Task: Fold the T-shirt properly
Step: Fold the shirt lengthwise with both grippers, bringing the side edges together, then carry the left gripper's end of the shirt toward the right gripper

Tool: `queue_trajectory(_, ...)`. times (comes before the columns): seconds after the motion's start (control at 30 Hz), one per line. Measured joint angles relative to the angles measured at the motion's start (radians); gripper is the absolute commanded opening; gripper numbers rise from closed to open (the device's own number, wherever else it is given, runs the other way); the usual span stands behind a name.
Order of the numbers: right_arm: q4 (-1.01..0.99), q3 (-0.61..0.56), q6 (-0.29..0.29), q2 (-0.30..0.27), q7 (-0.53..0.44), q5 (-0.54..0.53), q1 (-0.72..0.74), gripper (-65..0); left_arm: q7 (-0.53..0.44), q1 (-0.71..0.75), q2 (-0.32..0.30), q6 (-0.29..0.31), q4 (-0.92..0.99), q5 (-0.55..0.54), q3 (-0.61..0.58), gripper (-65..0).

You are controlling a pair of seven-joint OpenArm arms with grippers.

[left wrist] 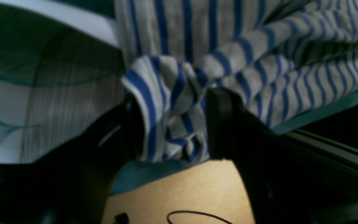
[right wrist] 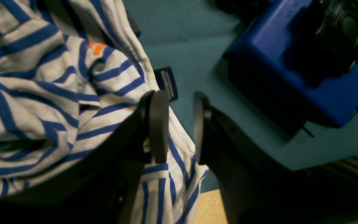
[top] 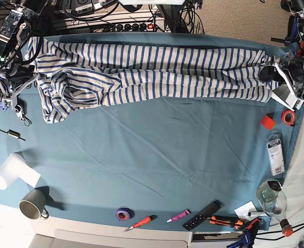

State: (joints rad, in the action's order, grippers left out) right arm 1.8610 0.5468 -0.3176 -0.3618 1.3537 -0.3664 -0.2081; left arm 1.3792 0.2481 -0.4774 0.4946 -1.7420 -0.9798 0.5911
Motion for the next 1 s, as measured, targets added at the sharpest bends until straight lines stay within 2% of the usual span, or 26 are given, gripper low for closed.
queue_trajectory(0.27,0.0,0.0,0.0,0.0,-0.003,0.0,0.0,-50.3,-0.019,0.0,0.005,0.001,-0.002,-0.012,0.0,-34.0)
queue_trajectory(0.33,0.0,0.0,0.0,0.0,-0.004,0.0,0.0,-50.3,-0.04,0.0,0.025,0.001,-0.002,0.004,0.0,-33.9)
queue_trajectory(0.47,0.0,0.0,0.0,0.0,-0.004,0.001,0.0,-50.3,-0.042,0.0,0.084,0.001,0.015,0.011,0.0,-28.9)
queue_trajectory(0.6,0.0,0.0,0.0,0.0,-0.004,0.0,0.0,-50.3,-0.079,0.0,0.138,0.001,0.022,0.137,0.0,-28.8)
queue_trajectory(0.8,0.0,0.0,0.0,0.0,-0.008,0.0,0.0,-50.3,-0.105,-0.006,0.187,0.001,0.016,0.202,0.009,-29.6)
queue_trajectory(0.9,0.0,0.0,0.0,0.0,-0.009,0.0,0.0,-50.3,-0.117,-0.008,0.201,-0.011,0.012,0.249,0.011,-39.5)
queue_trajectory(1.0,0.0,0.0,0.0,0.0,-0.011,0.0,0.0,-50.3,-0.129,-0.011,0.203,-0.053,0.012,0.292,0.011,-58.2)
